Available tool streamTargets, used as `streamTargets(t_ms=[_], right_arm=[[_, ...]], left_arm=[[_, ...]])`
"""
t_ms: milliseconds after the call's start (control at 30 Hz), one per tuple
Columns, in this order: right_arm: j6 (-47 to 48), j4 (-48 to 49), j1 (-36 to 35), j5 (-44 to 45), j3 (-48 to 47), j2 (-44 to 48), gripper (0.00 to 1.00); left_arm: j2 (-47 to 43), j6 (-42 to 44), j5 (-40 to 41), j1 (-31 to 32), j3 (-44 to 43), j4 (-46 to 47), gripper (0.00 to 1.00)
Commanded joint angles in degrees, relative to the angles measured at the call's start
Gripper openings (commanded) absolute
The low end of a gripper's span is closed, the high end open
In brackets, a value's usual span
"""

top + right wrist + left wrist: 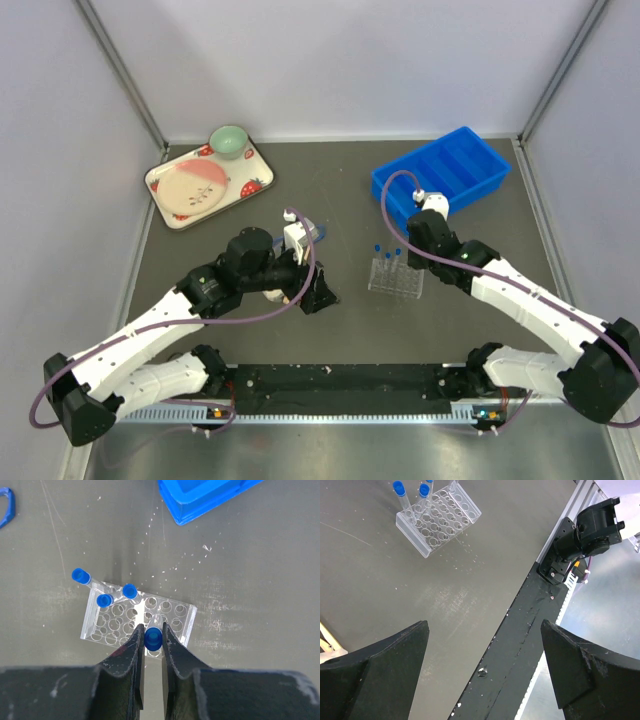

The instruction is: Organize the chemistry lab equipment

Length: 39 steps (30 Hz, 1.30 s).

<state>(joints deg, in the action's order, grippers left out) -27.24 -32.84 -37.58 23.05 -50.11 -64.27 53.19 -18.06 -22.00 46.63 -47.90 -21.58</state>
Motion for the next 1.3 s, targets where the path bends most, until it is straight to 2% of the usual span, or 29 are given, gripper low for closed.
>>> streamTargets(t_ms=[0,467,1267], right_arm=[[-1.1,5.9,1.0,1.2,0.8,-1.8,0.0],[-1.3,11.7,2.1,-1.0,2.8,-6.2,0.0],[-0.7,11.0,1.9,-2.1,4.2,-5.8,0.0]], left_arm=[[-1.3,0.0,-0.1,0.1,-1.2,1.2,0.99],[-1.5,0.3,-0.2,0.2,-1.0,1.2,0.99],[-2.0,0.2,0.4,0.1,-0.8,1.3,0.99]])
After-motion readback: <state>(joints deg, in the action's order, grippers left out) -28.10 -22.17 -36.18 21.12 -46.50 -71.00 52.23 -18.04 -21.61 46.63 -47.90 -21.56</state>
